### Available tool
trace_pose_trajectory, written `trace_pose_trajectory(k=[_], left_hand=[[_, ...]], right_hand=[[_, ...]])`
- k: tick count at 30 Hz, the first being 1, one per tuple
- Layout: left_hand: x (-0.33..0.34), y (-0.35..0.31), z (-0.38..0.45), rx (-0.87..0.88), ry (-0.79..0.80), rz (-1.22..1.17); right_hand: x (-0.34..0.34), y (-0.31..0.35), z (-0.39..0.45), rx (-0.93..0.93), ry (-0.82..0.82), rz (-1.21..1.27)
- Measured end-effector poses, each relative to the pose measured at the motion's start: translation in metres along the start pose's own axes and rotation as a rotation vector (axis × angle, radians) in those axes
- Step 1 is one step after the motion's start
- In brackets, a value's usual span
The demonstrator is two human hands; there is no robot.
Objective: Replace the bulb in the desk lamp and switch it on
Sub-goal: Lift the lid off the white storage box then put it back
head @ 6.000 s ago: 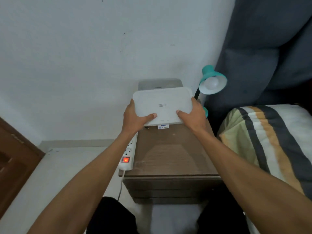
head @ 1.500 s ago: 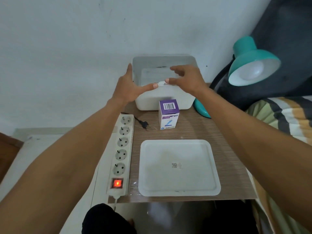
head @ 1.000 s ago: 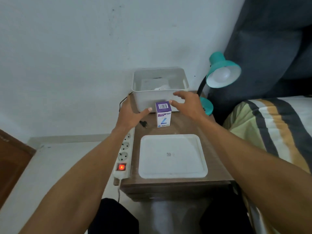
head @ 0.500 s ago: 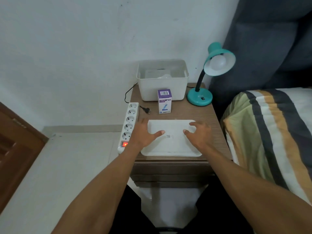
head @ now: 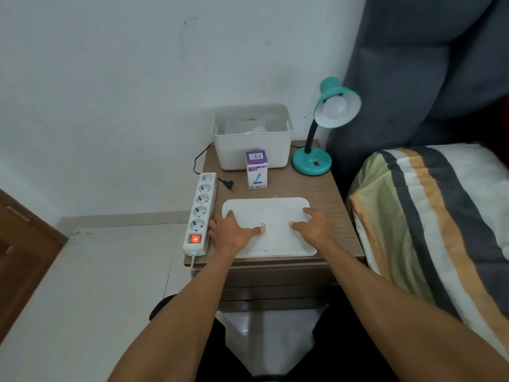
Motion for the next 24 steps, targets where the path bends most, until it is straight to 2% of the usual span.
trace_pose_trajectory(k=[6,13,17,21,24], left_hand=[[-0.019,-0.001,0.012,0.045,-0.074,-0.087],[-0.072,-0.024,0.022,0.133,-0.230,-0.295],[-0.109,-0.037,0.039,0.226,-0.319,-0.446],[-0.137,-0.056,0.065,0.331,-0.410,-0.497],[-0.151,-0.071,0.093,0.348,-0.415,-0.508]], right_hand=[[-0.008,0.017,-0.003,-0.028,-0.050,0.074],[-0.043,0.075,-0.001,-0.233,-0.168,0.193],[-0.061,0.109,0.018,-0.264,-0.171,0.254],[-0.065,0.142,0.044,-0.290,-0.224,0.324],[-0.062,0.164,0.068,-0.298,-0.246,0.364]])
Point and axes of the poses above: each hand's wrist, its own z-axis towards the middle knuckle, its own x-axis out of the palm, y = z × x, the point moved 1 cm from there along z, towards the middle knuckle, and after that the axes turned 6 degrees about -y, right-handed, at the moved point
